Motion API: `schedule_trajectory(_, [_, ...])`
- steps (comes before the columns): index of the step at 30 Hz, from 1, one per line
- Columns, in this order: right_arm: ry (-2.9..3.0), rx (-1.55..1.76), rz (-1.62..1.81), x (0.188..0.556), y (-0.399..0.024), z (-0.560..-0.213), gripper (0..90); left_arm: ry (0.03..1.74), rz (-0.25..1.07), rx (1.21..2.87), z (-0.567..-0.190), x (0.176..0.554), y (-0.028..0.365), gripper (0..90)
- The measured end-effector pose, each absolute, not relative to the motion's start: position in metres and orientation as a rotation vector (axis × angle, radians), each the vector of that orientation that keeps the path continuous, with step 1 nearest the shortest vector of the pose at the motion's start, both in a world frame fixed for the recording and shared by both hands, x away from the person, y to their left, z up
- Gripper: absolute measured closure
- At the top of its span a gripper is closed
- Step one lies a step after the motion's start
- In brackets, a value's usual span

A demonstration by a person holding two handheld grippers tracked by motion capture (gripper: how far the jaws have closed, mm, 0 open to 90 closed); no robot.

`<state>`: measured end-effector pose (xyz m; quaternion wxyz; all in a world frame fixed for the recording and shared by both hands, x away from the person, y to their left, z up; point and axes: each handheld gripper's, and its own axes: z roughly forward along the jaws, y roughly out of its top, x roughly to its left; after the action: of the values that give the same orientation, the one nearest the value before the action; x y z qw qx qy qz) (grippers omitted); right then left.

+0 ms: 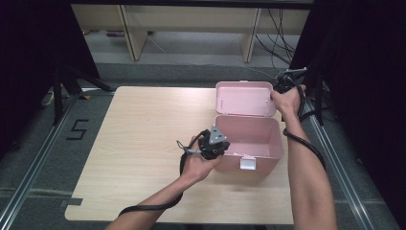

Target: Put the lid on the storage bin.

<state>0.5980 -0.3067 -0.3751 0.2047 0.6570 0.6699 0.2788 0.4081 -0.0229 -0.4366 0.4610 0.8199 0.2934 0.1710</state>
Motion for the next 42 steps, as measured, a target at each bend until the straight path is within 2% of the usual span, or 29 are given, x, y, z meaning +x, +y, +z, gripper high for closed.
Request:
schedule_trajectory(16, [1.829,1.8,0.86,0.579,-0.311,-0.353,89.7,0.719,0.447,2.032,-0.437,0.406,-0.025,90.0])
schedule_trajectory(42, [1.81,1.663,0.912,0.559,-0.313,-0.337,89.8,0.731,0.465,2.042,-0.437,0.404,-0.028,90.0])
